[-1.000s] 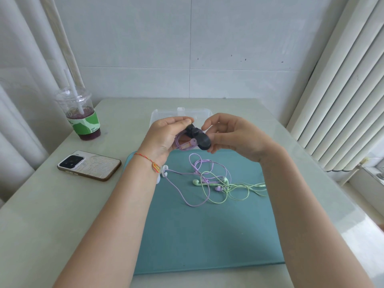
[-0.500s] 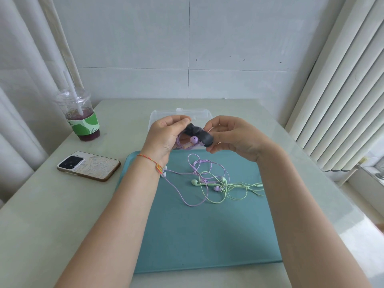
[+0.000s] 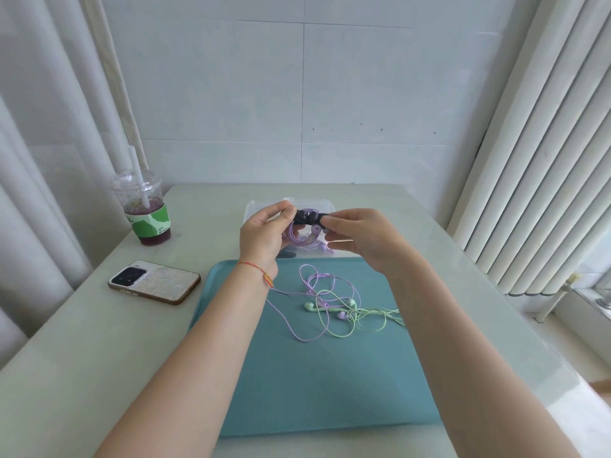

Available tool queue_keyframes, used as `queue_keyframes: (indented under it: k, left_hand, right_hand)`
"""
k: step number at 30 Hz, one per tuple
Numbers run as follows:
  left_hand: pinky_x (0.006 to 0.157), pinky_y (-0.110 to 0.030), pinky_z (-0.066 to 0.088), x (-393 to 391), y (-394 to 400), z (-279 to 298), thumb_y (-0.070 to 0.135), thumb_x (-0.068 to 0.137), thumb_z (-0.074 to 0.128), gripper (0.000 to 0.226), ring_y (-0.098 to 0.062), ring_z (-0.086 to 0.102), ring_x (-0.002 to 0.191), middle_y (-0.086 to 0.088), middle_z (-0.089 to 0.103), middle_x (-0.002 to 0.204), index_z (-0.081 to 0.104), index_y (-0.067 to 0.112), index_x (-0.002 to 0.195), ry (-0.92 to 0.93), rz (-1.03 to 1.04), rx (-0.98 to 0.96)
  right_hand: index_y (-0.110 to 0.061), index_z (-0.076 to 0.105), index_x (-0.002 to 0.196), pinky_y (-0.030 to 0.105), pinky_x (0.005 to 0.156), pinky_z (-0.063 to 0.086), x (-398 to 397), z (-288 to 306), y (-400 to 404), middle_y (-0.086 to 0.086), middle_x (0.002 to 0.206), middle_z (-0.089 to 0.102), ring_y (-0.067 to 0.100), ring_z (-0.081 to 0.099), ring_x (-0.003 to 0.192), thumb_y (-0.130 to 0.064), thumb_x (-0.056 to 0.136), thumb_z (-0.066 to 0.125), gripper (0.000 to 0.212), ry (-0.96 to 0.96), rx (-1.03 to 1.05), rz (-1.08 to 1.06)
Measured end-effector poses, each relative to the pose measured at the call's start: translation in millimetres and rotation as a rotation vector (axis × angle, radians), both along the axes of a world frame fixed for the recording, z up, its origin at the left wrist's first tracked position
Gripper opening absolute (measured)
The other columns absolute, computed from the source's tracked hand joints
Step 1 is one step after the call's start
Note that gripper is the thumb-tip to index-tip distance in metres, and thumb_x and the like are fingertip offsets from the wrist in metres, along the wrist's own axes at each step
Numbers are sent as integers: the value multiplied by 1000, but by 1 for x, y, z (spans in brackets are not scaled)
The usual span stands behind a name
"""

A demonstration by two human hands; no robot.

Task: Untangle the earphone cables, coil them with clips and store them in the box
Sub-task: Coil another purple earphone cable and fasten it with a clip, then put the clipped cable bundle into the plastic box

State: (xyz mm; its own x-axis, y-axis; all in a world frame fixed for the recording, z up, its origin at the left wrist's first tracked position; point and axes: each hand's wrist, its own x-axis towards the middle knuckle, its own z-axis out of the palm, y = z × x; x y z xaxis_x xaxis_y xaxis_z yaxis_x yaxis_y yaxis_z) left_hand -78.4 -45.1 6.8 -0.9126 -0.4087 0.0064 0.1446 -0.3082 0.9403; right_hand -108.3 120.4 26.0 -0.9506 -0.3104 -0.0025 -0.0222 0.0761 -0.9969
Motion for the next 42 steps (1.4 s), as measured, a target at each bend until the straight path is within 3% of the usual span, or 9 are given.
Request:
queue_keyframes:
  k: [5,8,14,21,24,29,35,39,42]
  left_hand:
    - [92,-45,55,-9,-10,8,19,86,72,3,-29,69,91,-10,73,95,72,20,88,-26,-31,-188]
    - [83,-32,55,-21,-33,11,25,85,64,9,-24,69,91,-3,74,89,72,21,82,-17,112,-427]
    - [96,-30,38,-53,-79,-22,14,84,56,30,-28,49,120,-8,60,123,68,21,111,-252,232,-1003]
    - [99,-28,37,-62,-93,-42,14,87,59,33,-19,51,117,-6,53,126,61,18,119,-146,109,-887]
    - [96,-26,37,-64,-94,-45,14,88,59,31,-18,52,116,-4,55,125,61,17,119,-121,130,-888]
    - [97,-27,39,-66,-95,-45,14,88,58,30,-20,53,115,-4,57,125,62,17,118,-134,139,-923]
    - [101,-32,38,-65,-87,-37,14,90,54,33,-26,49,123,-9,55,131,61,15,122,-211,153,-1036]
    - [97,-33,39,-45,-60,-26,12,86,57,28,-27,46,120,-9,55,124,66,14,112,-48,258,-1138]
    - [79,-28,43,-25,-37,-18,13,83,57,16,-20,55,99,-2,62,104,70,18,92,129,270,-1137]
  right_hand:
    - [4,70,94,19,59,52,-10,15,-4,9,78,63,16,57,67,-11,88,64,17,22,149,-3]
    - [-5,68,79,21,62,50,-28,26,-8,7,77,62,14,56,65,-10,86,63,9,39,187,-82]
    - [-5,63,83,23,62,47,-81,26,-44,10,72,58,19,51,62,-5,83,58,5,-86,283,-158]
    - [-6,56,81,18,48,35,-116,5,-94,6,68,56,13,48,53,-9,95,51,15,-237,502,61]
    - [-7,59,77,20,46,24,-125,-7,-106,7,72,57,14,38,51,-10,91,53,15,-171,699,86]
    - [-7,58,70,21,47,37,-129,-11,-111,6,64,56,19,47,51,-15,83,57,15,102,1092,-7]
    - [6,69,102,26,64,45,-111,12,-87,19,99,71,26,61,78,-11,82,54,29,319,948,-136]
    - [-5,69,90,20,48,42,-69,27,-56,4,76,66,17,61,64,-10,84,53,18,337,829,-66]
    - [-8,67,87,20,46,45,-43,14,-35,4,78,69,13,63,58,-16,87,59,11,255,993,144]
